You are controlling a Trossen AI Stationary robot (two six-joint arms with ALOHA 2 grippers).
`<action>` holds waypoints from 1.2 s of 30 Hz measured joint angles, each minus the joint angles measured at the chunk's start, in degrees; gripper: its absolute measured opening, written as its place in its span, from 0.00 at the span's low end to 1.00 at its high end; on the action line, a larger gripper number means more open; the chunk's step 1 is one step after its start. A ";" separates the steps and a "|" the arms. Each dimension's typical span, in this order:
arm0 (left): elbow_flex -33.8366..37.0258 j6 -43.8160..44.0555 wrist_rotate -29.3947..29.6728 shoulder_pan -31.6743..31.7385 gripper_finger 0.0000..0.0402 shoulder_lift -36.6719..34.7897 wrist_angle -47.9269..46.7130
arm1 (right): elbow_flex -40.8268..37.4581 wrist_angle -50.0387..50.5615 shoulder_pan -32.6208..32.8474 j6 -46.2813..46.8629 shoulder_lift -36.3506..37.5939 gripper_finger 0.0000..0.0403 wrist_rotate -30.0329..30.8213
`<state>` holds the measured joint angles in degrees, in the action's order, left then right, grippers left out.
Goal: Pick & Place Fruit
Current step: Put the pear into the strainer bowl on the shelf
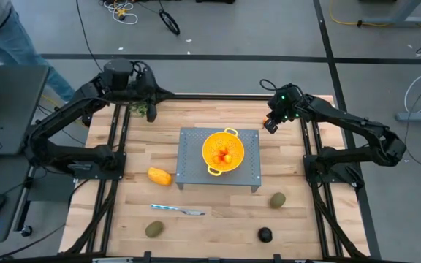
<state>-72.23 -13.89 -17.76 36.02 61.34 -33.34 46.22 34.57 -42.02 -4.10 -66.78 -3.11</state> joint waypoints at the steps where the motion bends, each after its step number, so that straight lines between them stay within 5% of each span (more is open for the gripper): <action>1: 0.00 0.00 0.02 0.41 0.01 0.00 0.29 | 0.00 0.00 0.00 0.00 -0.03 0.02 0.00; 10: 0.00 1.06 0.07 2.89 0.01 0.14 2.03 | 0.00 0.00 0.00 -2.49 -0.05 0.14 0.02; 24: 0.00 3.06 0.09 3.97 0.02 0.15 2.00 | 0.00 -0.13 -0.40 -0.76 -5.51 0.61 3.50; 36: 0.00 4.55 0.11 3.97 0.01 0.15 2.00 | 0.00 -3.74 -6.49 5.59 -13.48 0.65 3.50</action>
<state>-72.23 -9.34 -17.65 39.99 61.49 -31.33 46.22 30.83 -48.51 1.50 -80.26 0.38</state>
